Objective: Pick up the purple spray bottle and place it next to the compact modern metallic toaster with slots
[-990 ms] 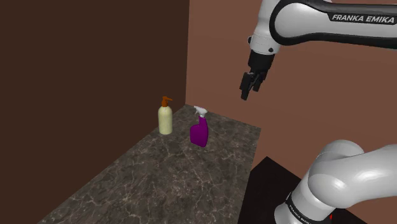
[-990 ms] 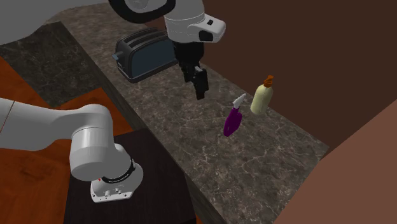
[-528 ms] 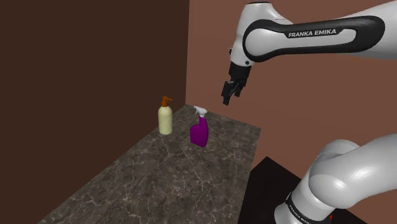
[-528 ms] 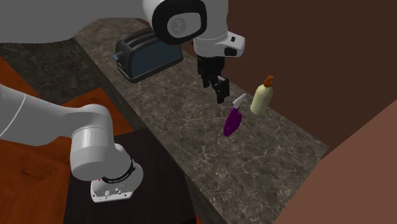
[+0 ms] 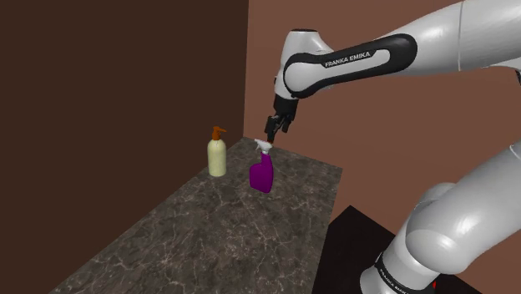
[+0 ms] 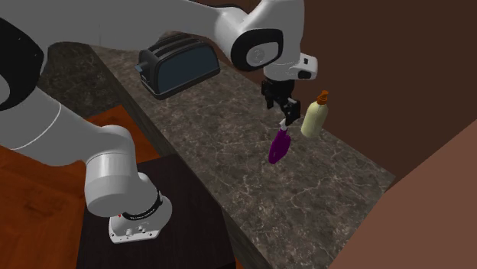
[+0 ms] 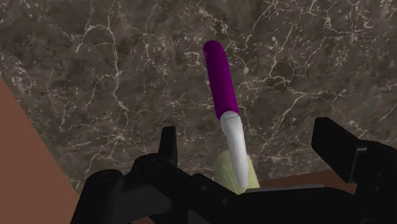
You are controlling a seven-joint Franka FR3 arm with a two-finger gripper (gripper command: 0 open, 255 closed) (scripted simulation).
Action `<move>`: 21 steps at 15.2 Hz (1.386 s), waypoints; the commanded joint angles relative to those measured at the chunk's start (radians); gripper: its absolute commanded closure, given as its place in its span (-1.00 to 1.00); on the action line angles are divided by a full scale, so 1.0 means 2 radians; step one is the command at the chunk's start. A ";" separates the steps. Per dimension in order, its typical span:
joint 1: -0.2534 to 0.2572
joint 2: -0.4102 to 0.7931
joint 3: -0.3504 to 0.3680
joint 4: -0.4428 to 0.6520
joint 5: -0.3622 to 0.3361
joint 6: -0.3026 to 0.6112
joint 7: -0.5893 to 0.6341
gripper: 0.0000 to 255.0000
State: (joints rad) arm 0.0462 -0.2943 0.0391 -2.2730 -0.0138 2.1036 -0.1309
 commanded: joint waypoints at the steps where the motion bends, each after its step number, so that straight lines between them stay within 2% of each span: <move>1: 0.003 0.032 0.002 0.013 0.003 0.024 -0.003 -1.00; 3: 0.006 0.069 0.003 0.032 0.005 0.045 -0.008 -1.00; 11: 0.005 0.097 0.004 0.010 0.003 0.096 -0.007 -1.00; 19: 0.005 0.097 0.004 0.010 0.003 0.096 -0.007 -1.00; 20: 0.005 0.097 0.004 0.010 0.003 0.096 -0.007 1.00; 21: 0.005 0.097 0.004 0.010 0.003 0.096 -0.007 1.00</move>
State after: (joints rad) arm 0.0567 -0.0997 0.0461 -2.2527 -0.0078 2.2952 -0.1445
